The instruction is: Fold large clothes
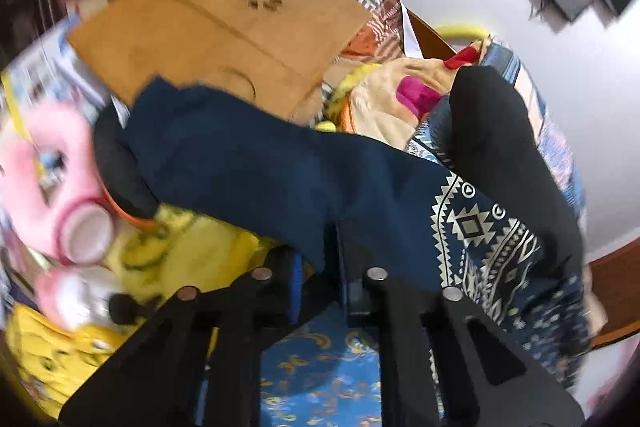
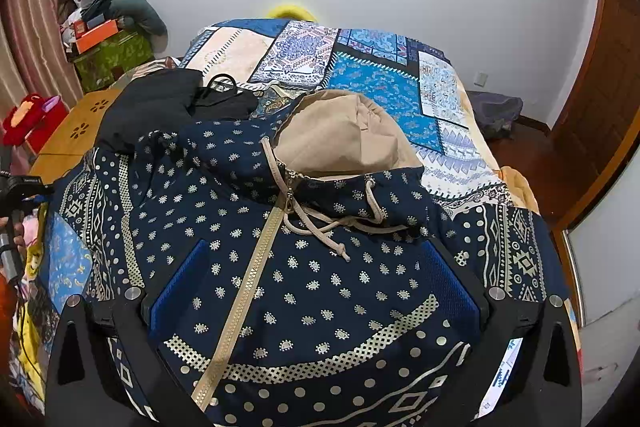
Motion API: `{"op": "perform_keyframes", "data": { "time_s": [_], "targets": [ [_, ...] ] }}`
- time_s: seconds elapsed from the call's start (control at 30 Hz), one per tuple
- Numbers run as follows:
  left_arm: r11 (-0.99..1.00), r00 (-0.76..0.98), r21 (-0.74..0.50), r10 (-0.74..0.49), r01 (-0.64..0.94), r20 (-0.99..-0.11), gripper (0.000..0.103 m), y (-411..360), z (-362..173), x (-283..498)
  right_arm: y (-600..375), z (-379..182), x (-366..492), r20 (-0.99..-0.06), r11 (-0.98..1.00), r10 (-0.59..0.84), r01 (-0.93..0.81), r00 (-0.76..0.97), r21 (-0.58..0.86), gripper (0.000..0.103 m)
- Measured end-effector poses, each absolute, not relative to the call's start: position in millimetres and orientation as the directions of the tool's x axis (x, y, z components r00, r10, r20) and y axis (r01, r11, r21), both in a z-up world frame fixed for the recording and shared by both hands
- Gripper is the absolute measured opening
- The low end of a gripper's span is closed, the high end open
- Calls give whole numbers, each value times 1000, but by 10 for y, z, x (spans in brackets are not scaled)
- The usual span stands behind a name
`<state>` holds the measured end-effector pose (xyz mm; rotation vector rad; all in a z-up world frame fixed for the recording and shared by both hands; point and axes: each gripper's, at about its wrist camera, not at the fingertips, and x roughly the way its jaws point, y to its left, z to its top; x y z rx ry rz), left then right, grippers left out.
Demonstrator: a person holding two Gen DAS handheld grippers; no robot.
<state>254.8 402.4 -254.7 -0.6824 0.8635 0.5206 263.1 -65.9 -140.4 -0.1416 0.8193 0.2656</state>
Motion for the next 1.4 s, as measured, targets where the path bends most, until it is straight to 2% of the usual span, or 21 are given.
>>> {"op": "perform_keyframes", "data": {
  "time_s": [0.03, 0.2, 0.3, 0.47, 0.63, 0.77, 0.97, 1.07, 1.2, 1.3, 1.37, 1.4],
  "targets": [
    [695, 544, -286, 178, -660, -820, 2, 3977, -2480, 2555, -663, -1390, 2622, -735, 957, 177, -288, 655, -26, 103],
    [780, 611, -210, 259, -589, -748, 2, 3723, -1965, 2606, -742, -1305, 2579, -723, 958, 174, -284, 669, -33, 103],
    [828, 684, -212, 253, -519, -684, 2, 3461, -1557, 2657, -795, -1254, 2550, -717, 961, 172, -276, 675, -30, 103],
    [911, 805, -234, 152, -339, -574, 2, 2855, -969, 2704, -905, -1180, 2516, -708, 962, 174, -271, 685, -26, 103],
    [958, 836, -239, 0, -157, -549, 2, 2161, -768, 2838, -1020, -1148, 2473, -701, 961, 183, -275, 690, -20, 103],
    [977, 802, -212, -112, -19, -586, 2, 1494, -899, 2948, -1092, -1152, 2423, -700, 959, 182, -282, 691, -30, 103],
    [979, 647, -166, -201, 115, -735, 2, 681, -1606, 3044, -1203, -1218, 2375, -719, 954, 177, -296, 672, -42, 103],
    [980, 541, -166, -201, 113, -817, 2, 504, -2029, 3064, -1249, -1252, 2340, -727, 953, 181, -301, 662, -37, 103],
    [978, 444, -198, -207, 66, -872, 3, 532, -2385, 3041, -1308, -1305, 2302, -737, 953, 183, -300, 650, -28, 103],
    [964, 428, -262, -255, 43, -867, 10, 667, -2375, 2969, -1336, -1329, 2283, -743, 955, 187, -298, 642, -17, 103],
    [959, 439, -282, -265, 28, -859, 23, 782, -2293, 2912, -1340, -1344, 2288, -747, 955, 185, -296, 639, -16, 103],
    [959, 457, -282, -258, 16, -851, 37, 857, -2227, 2875, -1337, -1350, 2291, -748, 955, 185, -296, 638, -16, 103]
  ]
}}
